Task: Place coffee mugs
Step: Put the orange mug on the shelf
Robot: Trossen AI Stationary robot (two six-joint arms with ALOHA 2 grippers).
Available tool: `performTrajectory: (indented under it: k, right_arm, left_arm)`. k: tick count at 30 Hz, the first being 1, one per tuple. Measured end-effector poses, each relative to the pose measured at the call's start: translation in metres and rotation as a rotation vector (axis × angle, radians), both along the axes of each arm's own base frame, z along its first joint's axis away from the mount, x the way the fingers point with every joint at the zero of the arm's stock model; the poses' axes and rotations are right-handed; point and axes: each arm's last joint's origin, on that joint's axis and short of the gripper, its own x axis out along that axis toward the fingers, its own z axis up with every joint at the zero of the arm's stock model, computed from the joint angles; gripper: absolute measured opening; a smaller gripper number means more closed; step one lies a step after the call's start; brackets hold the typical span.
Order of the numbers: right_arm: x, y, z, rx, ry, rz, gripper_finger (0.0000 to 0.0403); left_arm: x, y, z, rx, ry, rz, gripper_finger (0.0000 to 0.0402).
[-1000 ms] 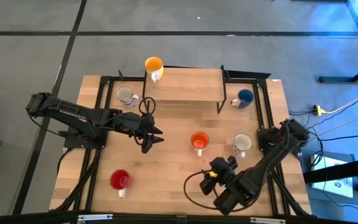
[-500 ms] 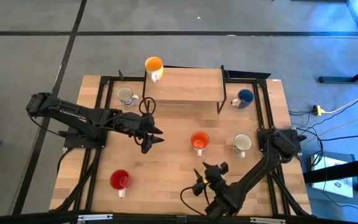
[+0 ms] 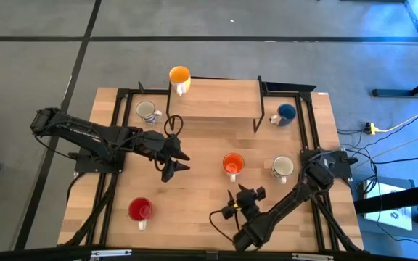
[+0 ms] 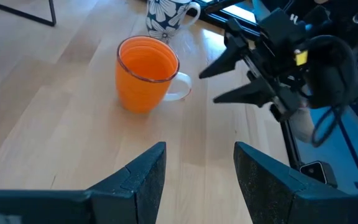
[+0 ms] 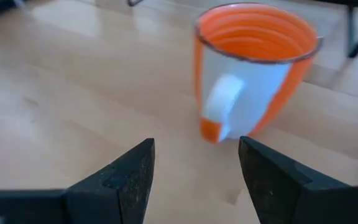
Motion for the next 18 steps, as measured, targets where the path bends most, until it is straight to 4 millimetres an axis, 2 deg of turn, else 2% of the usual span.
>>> performTrajectory:
  k: [9, 18]
  right_arm:
    - [0.010, -0.020, -0.013, 0.019, -0.011, -0.064, 0.0221]
    - [0.022, -0.041, -0.014, 0.038, 0.014, -0.131, 0.0215]
  left_arm:
    - [0.000, 0.000, 0.000, -0.002, 0.001, -0.002, 0.0183]
    - [-0.001, 0.000, -0.001, 0.000, 0.014, -0.002, 0.0183]
